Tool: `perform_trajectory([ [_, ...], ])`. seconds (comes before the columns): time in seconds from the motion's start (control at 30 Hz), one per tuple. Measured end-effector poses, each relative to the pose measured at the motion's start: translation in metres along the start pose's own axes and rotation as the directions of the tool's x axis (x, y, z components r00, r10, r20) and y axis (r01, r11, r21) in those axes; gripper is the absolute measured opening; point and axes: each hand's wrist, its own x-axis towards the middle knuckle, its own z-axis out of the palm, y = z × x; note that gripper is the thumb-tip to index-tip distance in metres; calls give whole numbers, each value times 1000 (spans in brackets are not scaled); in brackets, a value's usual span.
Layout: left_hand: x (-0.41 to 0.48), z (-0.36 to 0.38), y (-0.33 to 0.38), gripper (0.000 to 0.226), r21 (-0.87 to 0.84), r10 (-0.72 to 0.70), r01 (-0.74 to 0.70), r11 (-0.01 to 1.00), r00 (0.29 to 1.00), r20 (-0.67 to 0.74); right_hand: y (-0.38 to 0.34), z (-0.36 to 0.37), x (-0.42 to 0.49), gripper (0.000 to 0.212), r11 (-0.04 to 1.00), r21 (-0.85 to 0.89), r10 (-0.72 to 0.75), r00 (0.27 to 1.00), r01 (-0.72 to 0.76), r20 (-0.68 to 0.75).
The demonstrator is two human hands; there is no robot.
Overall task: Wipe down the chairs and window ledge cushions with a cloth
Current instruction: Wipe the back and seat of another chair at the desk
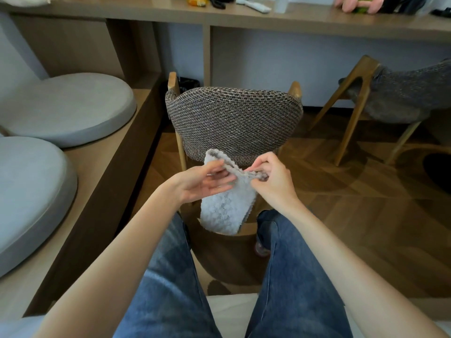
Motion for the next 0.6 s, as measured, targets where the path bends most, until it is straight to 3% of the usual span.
perform_trajectory([
  [0.07,-2,-13,0,54,271,154,-143,952,988,-22,-7,-8,7,34,1000,-11,-20,1000,20,1],
  [0.13,-1,-26,-2,91,512,265,-219,831,964,-18,-18,-16,14,35,999,-2,-49,997,49,64],
  [0.2,0,-29,-8,111,633,258,-271,725,959,115,-30,-22,22,33,997,45,-61,986,55,154],
  [0.27,4,-23,-16,105,664,178,-316,678,947,269,-41,-26,30,33,990,136,-57,970,25,236],
  [0.37,7,-11,-28,65,632,103,-300,714,939,329,-51,-34,40,32,957,289,-49,960,-35,275],
  [0.47,2,-9,-32,48,527,107,-259,810,947,301,-48,-43,50,28,927,369,29,993,-69,112],
  [0.53,-4,-12,-29,45,470,111,-234,851,955,274,-37,-44,53,29,951,294,112,992,-90,-59],
  [0.6,-10,-14,-22,41,451,144,-234,861,964,225,-22,-38,53,30,957,238,198,975,-169,-102],
])
